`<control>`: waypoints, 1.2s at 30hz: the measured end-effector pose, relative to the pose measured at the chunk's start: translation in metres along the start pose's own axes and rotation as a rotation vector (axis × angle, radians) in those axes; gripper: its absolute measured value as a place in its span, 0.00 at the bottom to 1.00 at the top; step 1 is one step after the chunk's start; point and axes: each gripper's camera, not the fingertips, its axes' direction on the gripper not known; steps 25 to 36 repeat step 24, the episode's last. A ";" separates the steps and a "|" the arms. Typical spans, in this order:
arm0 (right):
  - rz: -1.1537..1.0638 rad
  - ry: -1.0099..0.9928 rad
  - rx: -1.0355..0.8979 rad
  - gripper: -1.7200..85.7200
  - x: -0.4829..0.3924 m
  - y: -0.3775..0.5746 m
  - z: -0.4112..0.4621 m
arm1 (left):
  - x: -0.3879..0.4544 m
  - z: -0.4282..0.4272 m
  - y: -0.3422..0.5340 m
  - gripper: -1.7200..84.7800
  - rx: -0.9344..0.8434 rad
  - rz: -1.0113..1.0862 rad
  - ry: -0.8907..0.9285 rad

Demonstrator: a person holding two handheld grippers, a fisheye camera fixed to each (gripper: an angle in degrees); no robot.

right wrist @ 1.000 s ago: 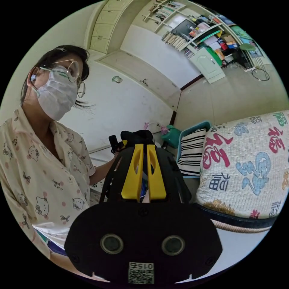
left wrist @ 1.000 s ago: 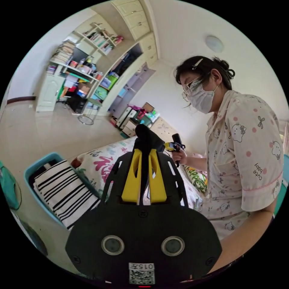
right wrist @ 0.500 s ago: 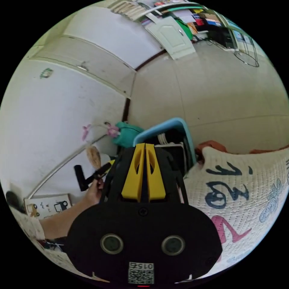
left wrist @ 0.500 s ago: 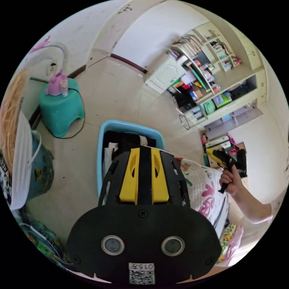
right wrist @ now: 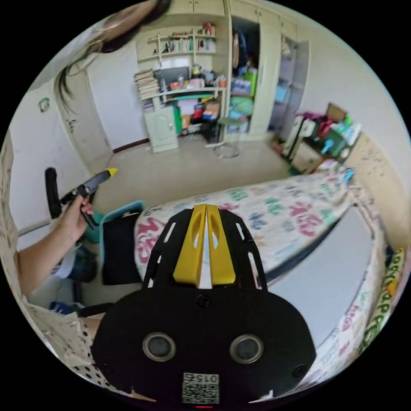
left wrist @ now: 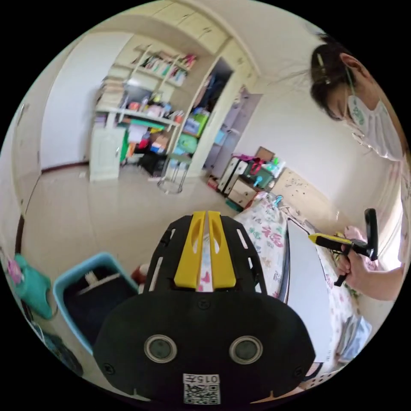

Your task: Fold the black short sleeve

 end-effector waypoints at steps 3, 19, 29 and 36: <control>0.054 0.299 0.174 0.06 0.062 0.017 -0.116 | 0.058 0.002 0.013 0.01 0.117 0.227 0.111; 0.817 0.924 0.393 0.14 0.459 0.387 -0.596 | 0.342 0.002 0.523 0.09 0.092 0.751 1.109; 1.066 0.959 0.188 0.15 0.614 0.538 -0.694 | 0.387 0.023 0.723 0.12 -0.284 0.762 1.295; 1.066 0.959 0.188 0.15 0.614 0.538 -0.694 | 0.387 0.023 0.723 0.12 -0.284 0.762 1.295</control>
